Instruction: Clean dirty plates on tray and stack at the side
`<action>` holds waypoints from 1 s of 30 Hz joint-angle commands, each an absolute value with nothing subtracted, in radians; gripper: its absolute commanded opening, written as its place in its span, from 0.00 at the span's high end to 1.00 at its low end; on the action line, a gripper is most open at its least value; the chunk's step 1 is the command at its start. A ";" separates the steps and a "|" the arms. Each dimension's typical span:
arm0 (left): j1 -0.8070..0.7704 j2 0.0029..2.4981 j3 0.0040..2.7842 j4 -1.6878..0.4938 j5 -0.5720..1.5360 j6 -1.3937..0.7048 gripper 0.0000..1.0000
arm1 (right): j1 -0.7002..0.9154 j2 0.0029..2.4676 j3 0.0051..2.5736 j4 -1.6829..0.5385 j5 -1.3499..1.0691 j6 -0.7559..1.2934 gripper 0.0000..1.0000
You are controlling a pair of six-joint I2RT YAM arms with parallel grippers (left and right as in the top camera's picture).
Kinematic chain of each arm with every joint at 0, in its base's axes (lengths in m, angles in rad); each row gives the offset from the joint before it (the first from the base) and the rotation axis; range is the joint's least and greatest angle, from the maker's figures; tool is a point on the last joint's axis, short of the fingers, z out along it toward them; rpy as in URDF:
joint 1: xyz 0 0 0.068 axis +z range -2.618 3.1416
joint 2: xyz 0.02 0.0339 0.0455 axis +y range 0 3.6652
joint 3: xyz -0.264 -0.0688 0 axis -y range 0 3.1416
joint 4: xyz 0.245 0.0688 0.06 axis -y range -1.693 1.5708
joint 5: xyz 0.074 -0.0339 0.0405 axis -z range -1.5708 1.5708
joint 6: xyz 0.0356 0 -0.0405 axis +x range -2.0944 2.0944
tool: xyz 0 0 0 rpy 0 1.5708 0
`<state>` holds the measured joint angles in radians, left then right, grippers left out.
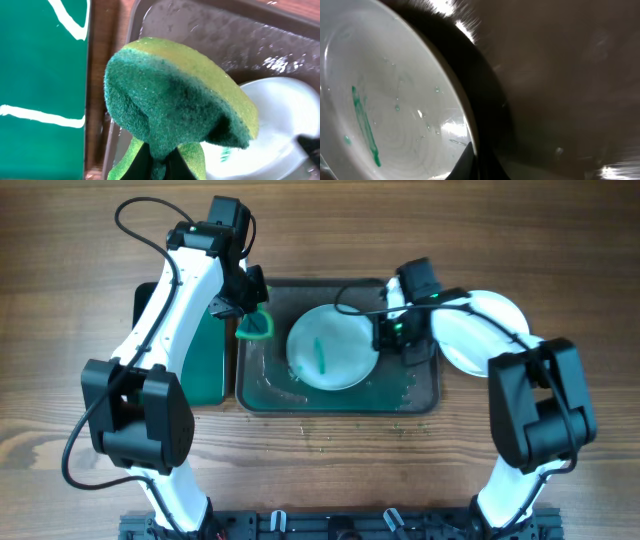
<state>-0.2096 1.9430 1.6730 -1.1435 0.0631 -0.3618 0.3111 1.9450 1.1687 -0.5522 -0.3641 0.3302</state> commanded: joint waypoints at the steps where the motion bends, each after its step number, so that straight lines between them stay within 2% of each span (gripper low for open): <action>1: -0.243 1.927 1.632 -1.103 0.105 -0.376 0.96 | 0.397 1.961 1.104 -0.501 -0.393 0.590 0.96; 9: -0.346 1.940 1.487 -0.950 0.104 -0.407 0.96 | 0.416 1.961 1.081 -0.446 -0.384 0.653 0.96; 20: -0.424 2.099 1.424 -0.911 0.117 -0.397 0.96 | 0.416 1.961 1.081 -0.437 -0.385 0.631 0.96; 26: -0.496 2.108 1.424 -0.905 0.525 -0.015 0.96 | 0.416 1.961 1.081 -0.434 -0.385 0.631 0.96; 30: -0.495 2.108 1.424 -0.832 0.549 0.007 0.96 | 0.416 1.961 1.081 -0.434 -0.385 0.630 0.95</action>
<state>-0.4866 2.0800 1.4437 -0.8764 0.4034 -0.0891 0.4099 1.9392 1.1130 -0.4324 -0.3969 0.6273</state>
